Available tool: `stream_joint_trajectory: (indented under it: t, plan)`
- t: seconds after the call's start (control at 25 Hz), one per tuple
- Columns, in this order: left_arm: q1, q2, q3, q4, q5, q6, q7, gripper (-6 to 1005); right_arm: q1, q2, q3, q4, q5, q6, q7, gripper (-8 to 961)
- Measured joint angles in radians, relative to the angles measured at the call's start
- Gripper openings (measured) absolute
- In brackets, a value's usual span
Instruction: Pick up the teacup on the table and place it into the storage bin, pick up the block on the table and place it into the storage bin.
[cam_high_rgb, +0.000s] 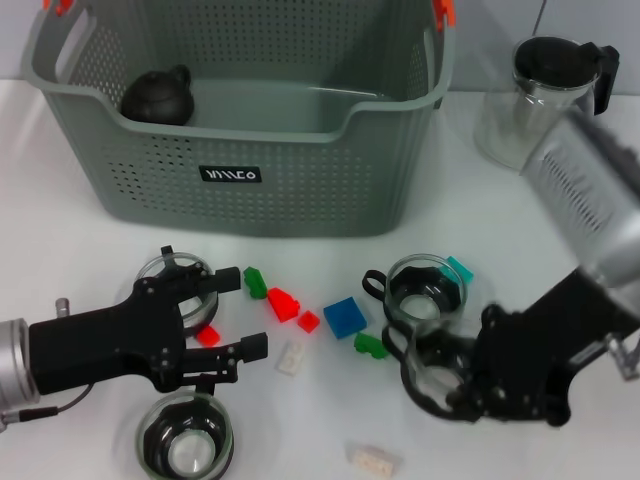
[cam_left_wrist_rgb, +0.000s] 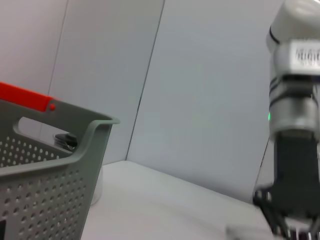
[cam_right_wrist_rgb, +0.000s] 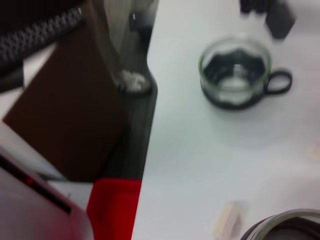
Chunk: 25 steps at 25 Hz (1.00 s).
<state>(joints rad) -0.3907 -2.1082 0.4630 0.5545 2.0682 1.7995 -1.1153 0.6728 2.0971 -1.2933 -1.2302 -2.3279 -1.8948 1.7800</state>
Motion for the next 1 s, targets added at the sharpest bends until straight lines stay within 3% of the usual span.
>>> stream_joint_trajectory:
  t: [0.28,0.56,0.64,0.84,1.0]
  plan:
    - [0.006,0.000,0.000,-0.001,0.001,-0.003,0.019,903,0.048,-0.012,0.200,-0.108,0.177,-0.087,0.058,65]
    - [0.003,-0.003,0.000,-0.004,-0.002,-0.022,0.020,902,0.192,-0.012,0.338,-0.087,0.291,-0.010,0.122,58]
    - [0.002,-0.004,0.000,-0.007,-0.004,-0.025,0.020,902,0.247,-0.021,0.354,-0.027,0.294,0.072,0.130,59]
    - [0.000,-0.006,0.000,-0.024,-0.005,-0.026,0.020,901,0.409,-0.074,0.353,0.275,0.278,0.337,0.068,59]
    - [-0.001,-0.012,0.000,-0.029,-0.006,-0.022,0.020,901,0.508,-0.079,0.350,0.477,0.223,0.600,-0.037,60]
